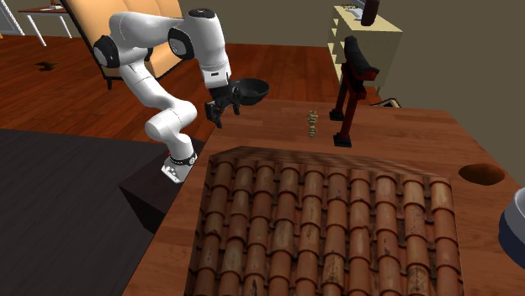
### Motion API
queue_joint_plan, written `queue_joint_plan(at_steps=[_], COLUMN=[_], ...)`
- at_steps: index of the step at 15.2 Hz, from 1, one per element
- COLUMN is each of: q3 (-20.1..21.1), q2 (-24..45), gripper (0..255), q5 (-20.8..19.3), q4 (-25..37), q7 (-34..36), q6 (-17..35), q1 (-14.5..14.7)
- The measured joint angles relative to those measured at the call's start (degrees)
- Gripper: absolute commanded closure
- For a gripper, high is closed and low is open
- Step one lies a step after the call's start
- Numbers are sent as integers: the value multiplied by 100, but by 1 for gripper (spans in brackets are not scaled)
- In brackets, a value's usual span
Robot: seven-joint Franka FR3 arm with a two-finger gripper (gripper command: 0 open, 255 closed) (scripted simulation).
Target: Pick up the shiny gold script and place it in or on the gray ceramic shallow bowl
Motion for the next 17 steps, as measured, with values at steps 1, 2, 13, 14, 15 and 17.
queue_joint_plan(at_steps=[1, 2, 13, 14, 15, 17], q3=[0, 76, 1710, 1838, 1972, 2219], q2=[0, 44, 1656, 1857, 2079, 2503], gripper=[0, 0, 0, 0, 0, 0], q5=[0, 35, 427, 403, 364, 259], q4=[0, 14, 1275, 1422, 1611, 1983], q7=[0, 132, 3412, 3720, 4037, 4673], q6=[0, 36, 470, 522, 551, 579], q1=[0, -10, -340, -385, -427, -499])
